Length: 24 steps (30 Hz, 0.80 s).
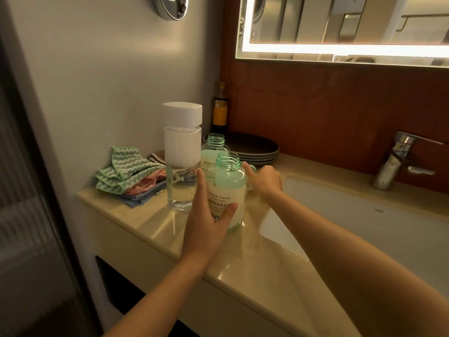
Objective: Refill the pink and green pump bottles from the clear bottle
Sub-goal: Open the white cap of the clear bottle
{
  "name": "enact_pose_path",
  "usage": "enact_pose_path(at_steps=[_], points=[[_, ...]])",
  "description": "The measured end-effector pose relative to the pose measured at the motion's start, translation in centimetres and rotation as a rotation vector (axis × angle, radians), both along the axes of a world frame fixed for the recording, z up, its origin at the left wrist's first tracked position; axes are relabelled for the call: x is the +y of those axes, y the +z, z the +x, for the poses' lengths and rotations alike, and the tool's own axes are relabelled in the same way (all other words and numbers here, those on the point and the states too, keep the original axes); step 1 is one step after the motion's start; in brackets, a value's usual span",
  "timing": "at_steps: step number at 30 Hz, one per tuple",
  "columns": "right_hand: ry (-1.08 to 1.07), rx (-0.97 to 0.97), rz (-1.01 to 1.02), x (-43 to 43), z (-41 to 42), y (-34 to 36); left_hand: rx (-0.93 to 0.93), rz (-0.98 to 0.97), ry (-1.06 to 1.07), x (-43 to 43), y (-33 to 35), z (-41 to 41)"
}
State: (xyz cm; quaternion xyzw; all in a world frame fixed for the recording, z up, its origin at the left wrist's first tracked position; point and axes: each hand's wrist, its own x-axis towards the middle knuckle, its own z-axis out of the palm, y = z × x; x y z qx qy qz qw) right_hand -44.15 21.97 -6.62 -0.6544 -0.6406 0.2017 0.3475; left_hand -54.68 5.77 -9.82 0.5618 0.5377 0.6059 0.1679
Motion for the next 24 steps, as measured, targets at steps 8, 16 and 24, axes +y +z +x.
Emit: enact_pose_path(at_steps=[8, 16, 24], points=[[0.039, -0.041, 0.12, -3.0, 1.5, -1.0, -0.165, 0.066, 0.092, -1.1, 0.4, 0.1], [0.151, 0.159, 0.128, -9.2, 2.5, 0.6, -0.184, 0.108, 0.385, -0.1, 2.3, -3.5], [0.244, 0.263, 0.262, -16.2, 0.4, -0.9, -0.113, -0.147, 0.076, 2.6, 3.7, -8.0]])
